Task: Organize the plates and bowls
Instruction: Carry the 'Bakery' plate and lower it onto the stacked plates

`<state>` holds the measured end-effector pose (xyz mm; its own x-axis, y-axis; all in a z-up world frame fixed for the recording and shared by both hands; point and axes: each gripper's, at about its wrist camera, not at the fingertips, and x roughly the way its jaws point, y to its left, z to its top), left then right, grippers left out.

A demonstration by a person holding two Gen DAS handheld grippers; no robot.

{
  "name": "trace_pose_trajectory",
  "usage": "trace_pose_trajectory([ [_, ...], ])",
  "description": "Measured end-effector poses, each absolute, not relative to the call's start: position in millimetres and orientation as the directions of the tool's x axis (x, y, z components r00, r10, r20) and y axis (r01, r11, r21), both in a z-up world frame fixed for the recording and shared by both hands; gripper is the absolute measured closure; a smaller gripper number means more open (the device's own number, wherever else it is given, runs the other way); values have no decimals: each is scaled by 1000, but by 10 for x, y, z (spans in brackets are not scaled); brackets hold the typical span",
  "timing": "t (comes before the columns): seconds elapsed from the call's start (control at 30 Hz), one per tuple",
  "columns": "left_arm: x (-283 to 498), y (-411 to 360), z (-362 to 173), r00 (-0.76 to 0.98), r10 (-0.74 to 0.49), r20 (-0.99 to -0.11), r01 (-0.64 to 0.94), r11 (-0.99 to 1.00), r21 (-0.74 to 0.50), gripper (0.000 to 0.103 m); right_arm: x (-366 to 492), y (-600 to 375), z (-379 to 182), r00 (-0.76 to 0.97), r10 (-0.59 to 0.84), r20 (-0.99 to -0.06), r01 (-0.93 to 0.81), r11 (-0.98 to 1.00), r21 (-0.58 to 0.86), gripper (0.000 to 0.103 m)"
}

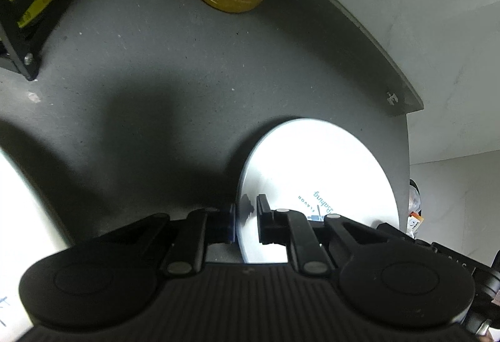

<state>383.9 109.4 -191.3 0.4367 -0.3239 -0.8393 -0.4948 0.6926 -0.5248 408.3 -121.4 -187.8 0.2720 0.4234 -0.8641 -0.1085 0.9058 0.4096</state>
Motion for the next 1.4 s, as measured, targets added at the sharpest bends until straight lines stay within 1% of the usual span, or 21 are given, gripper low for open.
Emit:
trace_pose_trajectory([
  [0.13, 3717, 1160, -1859, 459, -316, -830, -511, 671, -538, 92, 4068, -1206, -1831, 268, 448, -853, -120, 894, 432, 99],
  [0.37, 3426, 1309, -1663, 502, -265, -824, -541, 646, -538, 92, 4005, -1049, -1714, 252, 495, -831, -188, 868, 460, 99],
  [0.83, 2595, 1667, -1284, 560, -109, -821, -636, 579, -510, 92, 3790, -536, -1423, 179, 605, -776, -355, 775, 522, 99],
  [1.1, 2188, 1800, -1232, 545, -42, -837, -696, 535, -479, 92, 3594, -229, -1372, 127, 642, -756, -418, 725, 547, 98],
  [1.2, 2051, 1846, -1235, 537, -22, -843, -715, 518, -469, 92, 3483, -102, -1367, 112, 637, -762, -455, 715, 531, 99],
  [1.4, 1797, 1939, -1253, 526, 6, -850, -744, 488, -457, 92, 3336, 75, -1383, 72, 649, -758, -485, 686, 542, 98],
])
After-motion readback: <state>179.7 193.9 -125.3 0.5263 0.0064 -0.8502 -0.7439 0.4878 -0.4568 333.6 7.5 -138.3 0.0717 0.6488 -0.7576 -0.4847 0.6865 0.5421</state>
